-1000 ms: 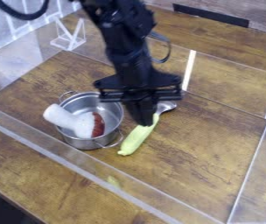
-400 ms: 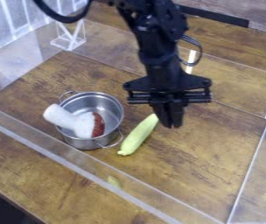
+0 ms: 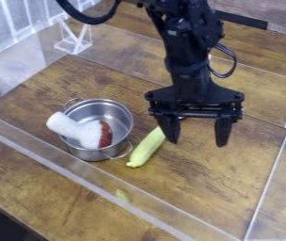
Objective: Move the green spoon to the right
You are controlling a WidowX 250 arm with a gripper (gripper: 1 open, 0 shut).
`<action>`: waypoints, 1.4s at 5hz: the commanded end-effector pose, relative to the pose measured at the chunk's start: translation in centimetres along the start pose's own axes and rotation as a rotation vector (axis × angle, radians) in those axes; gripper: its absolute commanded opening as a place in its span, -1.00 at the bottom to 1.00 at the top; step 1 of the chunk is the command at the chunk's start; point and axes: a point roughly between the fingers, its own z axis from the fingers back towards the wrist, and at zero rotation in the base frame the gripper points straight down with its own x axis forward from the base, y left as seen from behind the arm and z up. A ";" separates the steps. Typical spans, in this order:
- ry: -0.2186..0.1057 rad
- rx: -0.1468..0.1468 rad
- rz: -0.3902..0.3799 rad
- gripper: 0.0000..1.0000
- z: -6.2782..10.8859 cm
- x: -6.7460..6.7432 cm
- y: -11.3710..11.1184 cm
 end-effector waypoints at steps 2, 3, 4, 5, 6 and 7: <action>-0.005 0.009 -0.044 1.00 1.4 0.3 -1.5; 0.026 0.030 -0.043 1.00 1.1 0.4 -1.6; 0.043 0.062 0.023 1.00 0.4 -0.3 -1.3; 0.067 0.086 0.038 1.00 0.1 0.3 -0.7; 0.082 0.108 0.029 1.00 0.2 1.2 0.3; 0.100 0.122 -0.028 1.00 -1.3 1.8 1.1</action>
